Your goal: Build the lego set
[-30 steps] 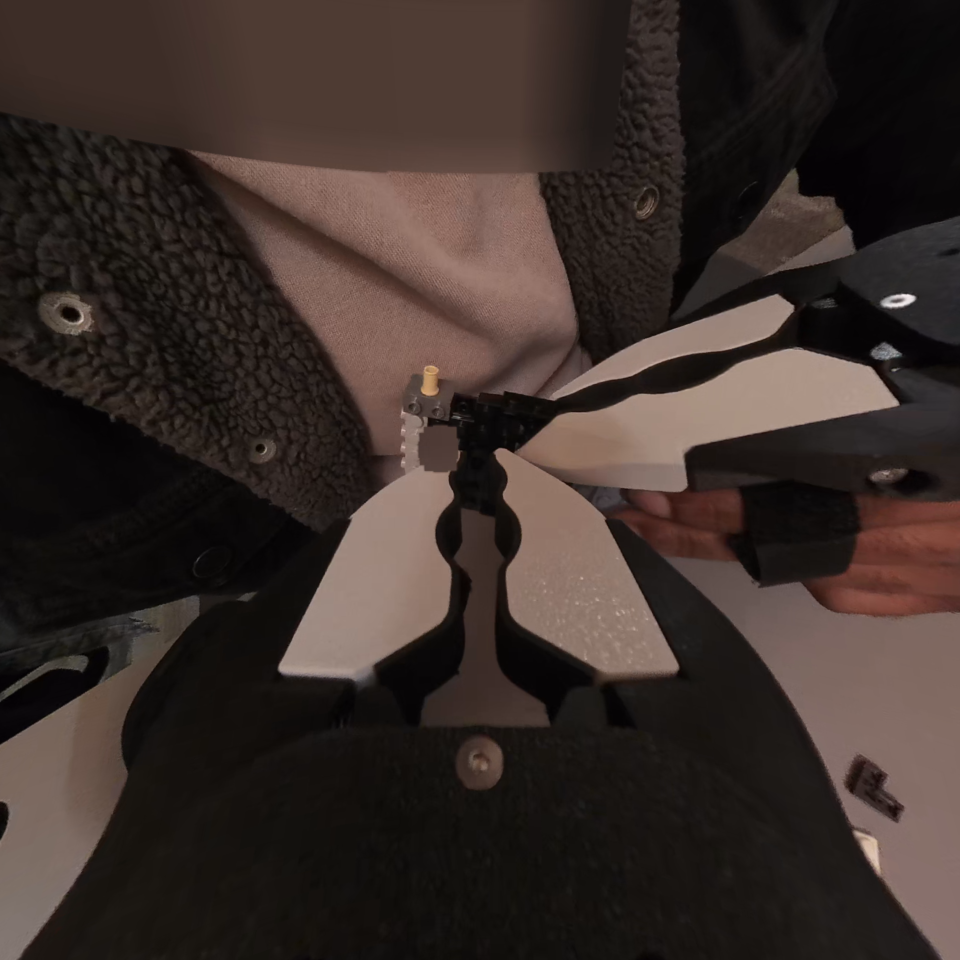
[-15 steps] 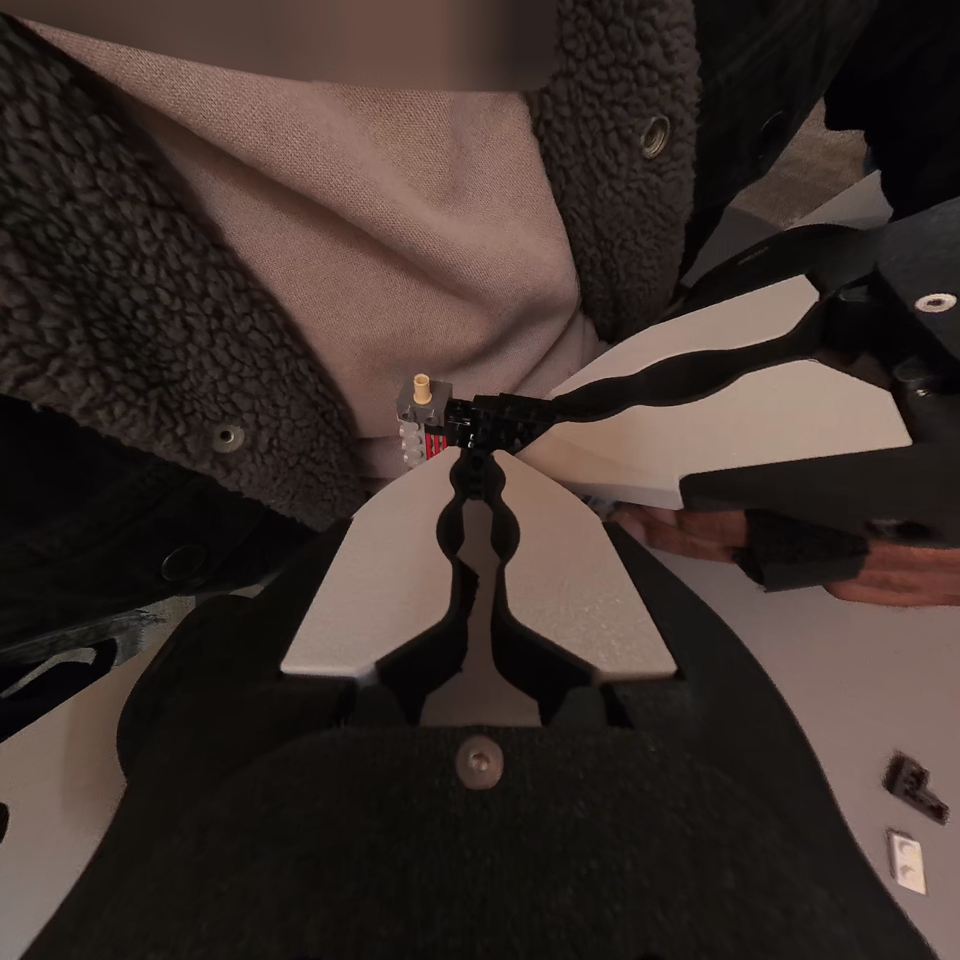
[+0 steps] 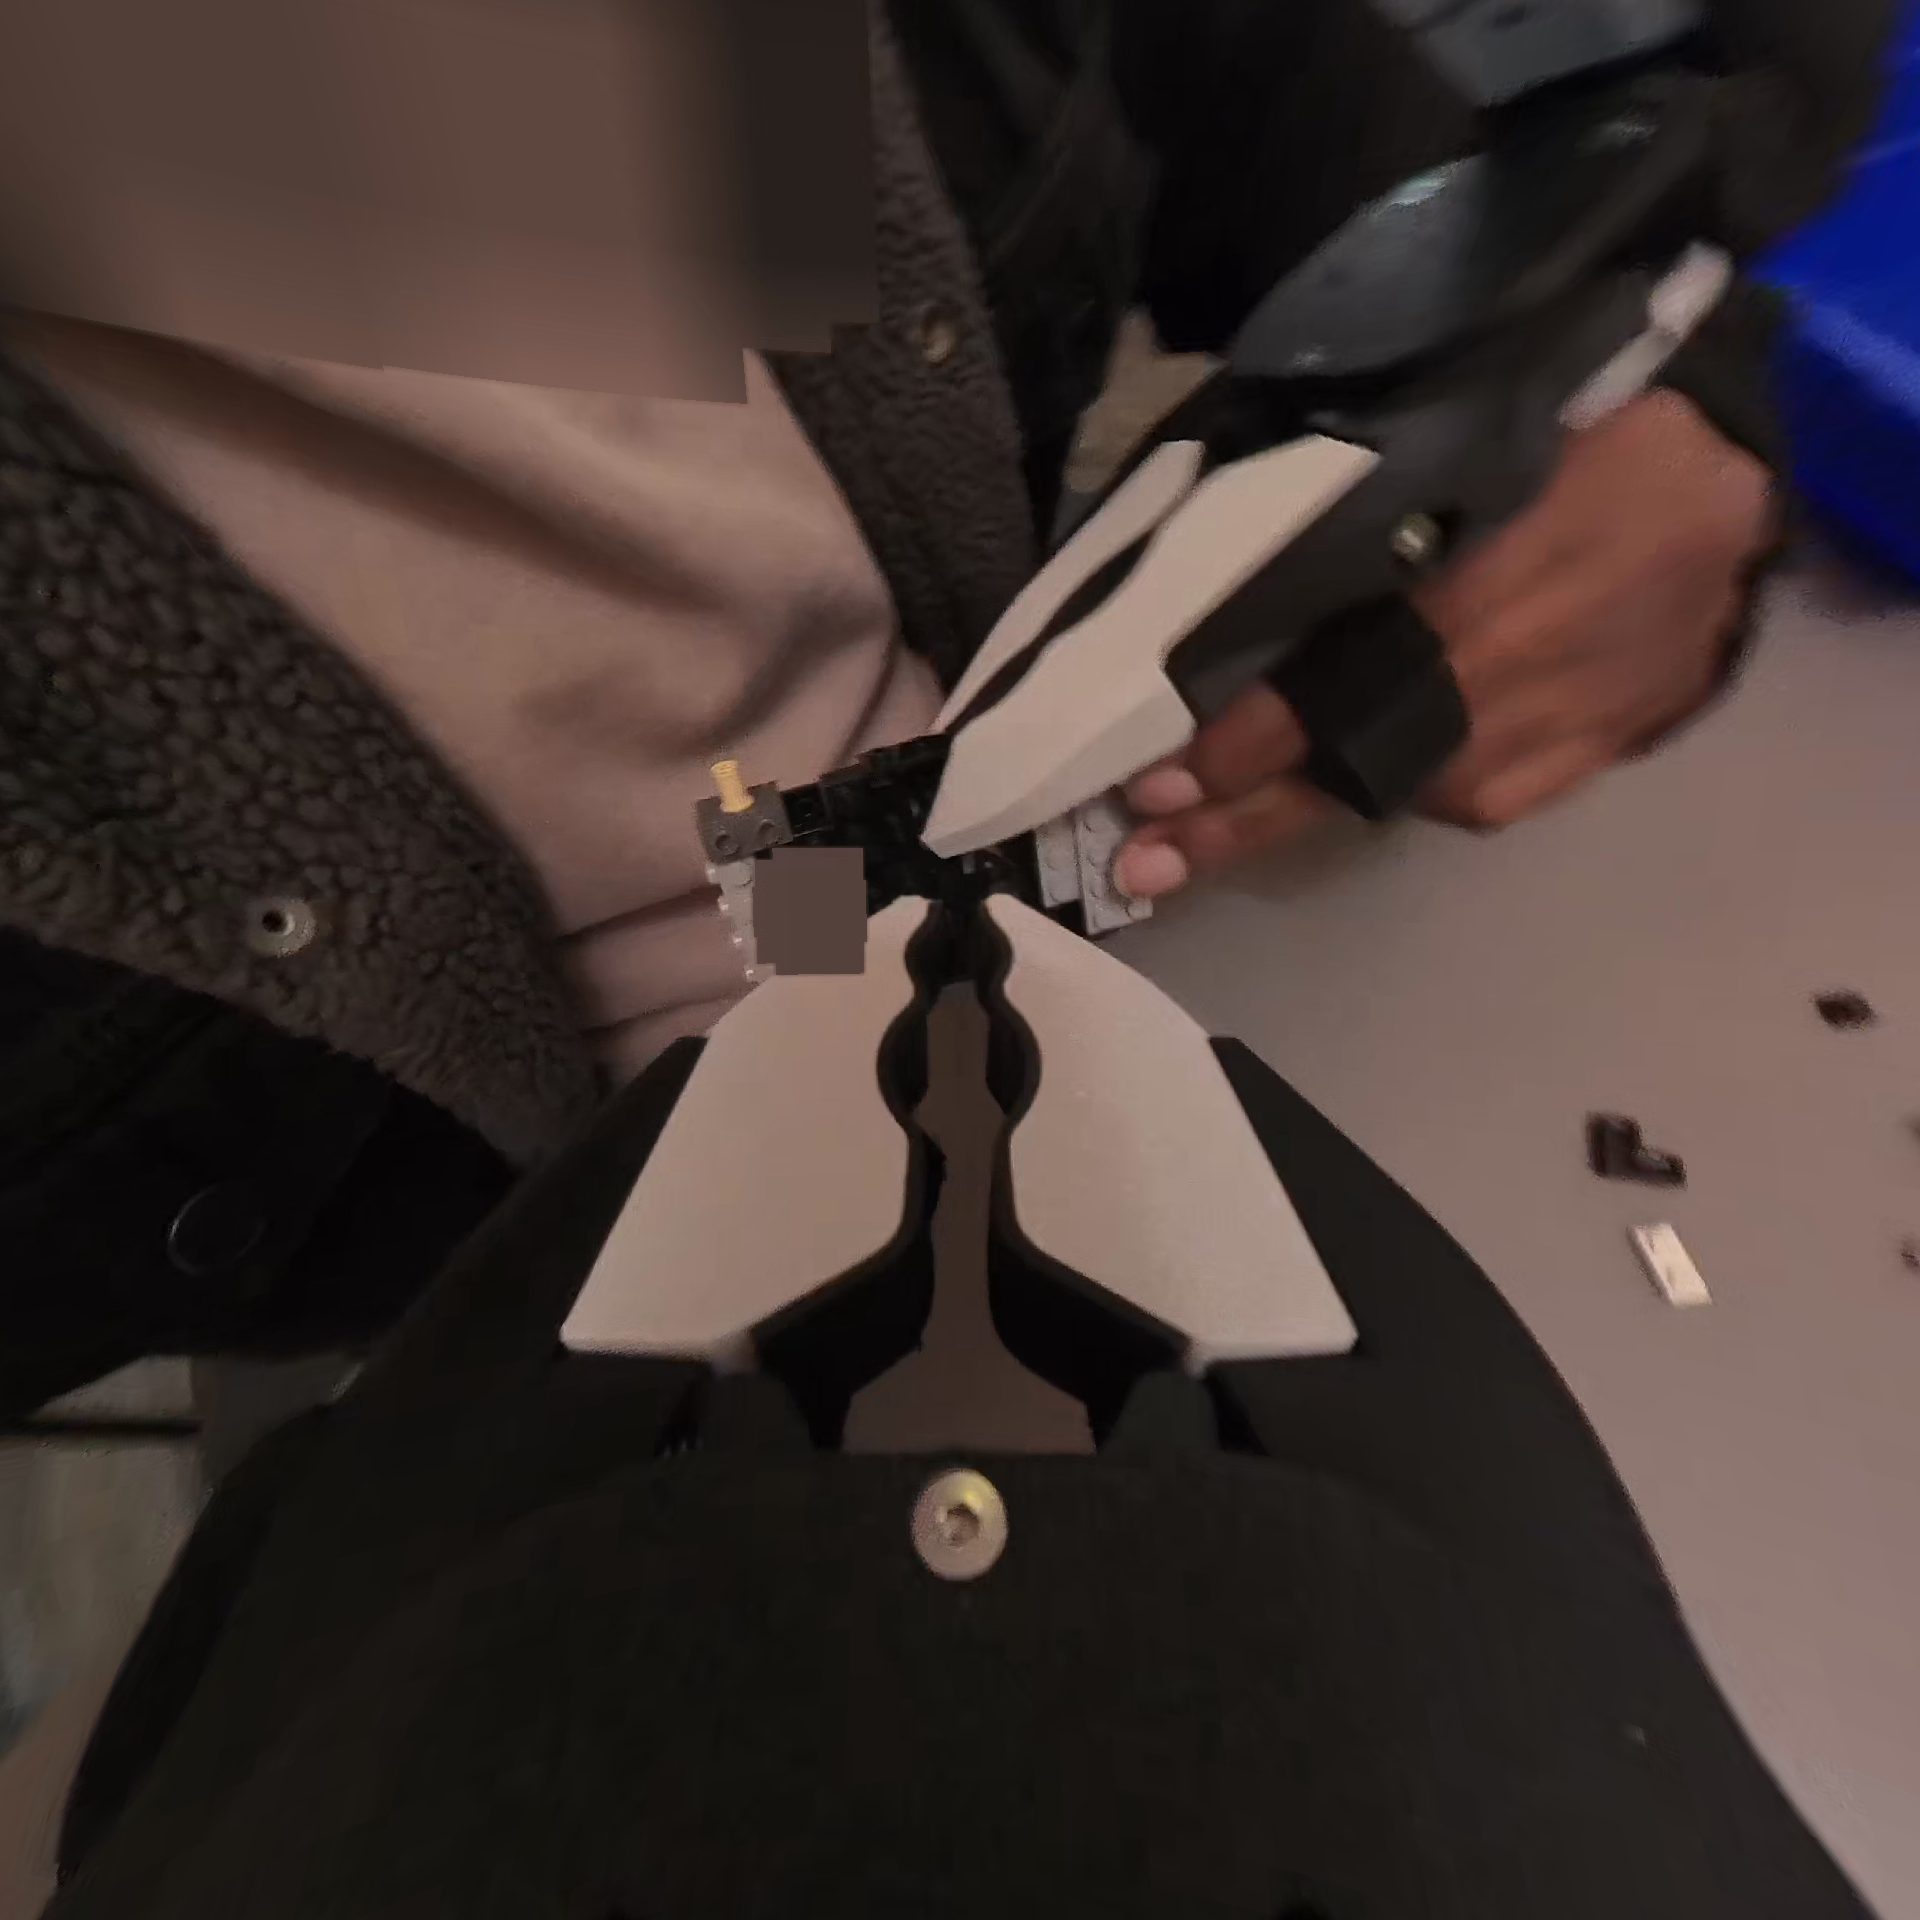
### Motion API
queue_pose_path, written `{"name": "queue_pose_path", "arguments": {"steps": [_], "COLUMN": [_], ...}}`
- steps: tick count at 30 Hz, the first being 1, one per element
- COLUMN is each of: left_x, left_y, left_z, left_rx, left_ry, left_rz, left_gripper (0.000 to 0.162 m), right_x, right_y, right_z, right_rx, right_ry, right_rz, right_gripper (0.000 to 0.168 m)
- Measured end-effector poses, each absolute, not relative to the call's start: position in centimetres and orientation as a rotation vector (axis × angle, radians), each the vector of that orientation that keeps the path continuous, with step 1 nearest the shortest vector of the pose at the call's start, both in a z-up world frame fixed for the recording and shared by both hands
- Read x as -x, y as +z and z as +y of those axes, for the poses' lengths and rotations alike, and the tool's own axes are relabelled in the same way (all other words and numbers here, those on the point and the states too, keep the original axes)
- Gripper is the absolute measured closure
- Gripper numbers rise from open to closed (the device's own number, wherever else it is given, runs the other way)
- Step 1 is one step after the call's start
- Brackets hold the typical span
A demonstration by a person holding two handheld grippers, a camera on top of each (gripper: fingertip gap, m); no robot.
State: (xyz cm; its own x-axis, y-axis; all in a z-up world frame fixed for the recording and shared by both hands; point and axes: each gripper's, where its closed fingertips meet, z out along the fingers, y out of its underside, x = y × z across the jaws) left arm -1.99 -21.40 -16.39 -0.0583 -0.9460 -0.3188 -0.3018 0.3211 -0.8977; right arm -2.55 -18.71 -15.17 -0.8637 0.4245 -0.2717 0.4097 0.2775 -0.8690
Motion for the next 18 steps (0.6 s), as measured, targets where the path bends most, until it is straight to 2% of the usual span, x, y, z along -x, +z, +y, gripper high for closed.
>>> {"name": "queue_pose_path", "arguments": {"steps": [5,18], "left_x": [2.8,1.6], "left_y": [-17.8,-19.0], "left_z": [-19.0,-18.4], "left_rx": [1.221,1.188], "left_ry": [-0.498,-0.252], "left_rz": [1.570,1.669], "left_gripper": [0.151,0.151], "right_x": [2.4,1.6], "right_y": [-16.1,-18.7], "right_z": [-16.6,-17.9], "right_rx": [1.113,1.170], "right_ry": [1.704,1.436], "right_rz": [-2.216,-2.387], "right_gripper": [0.150,0.154]}}
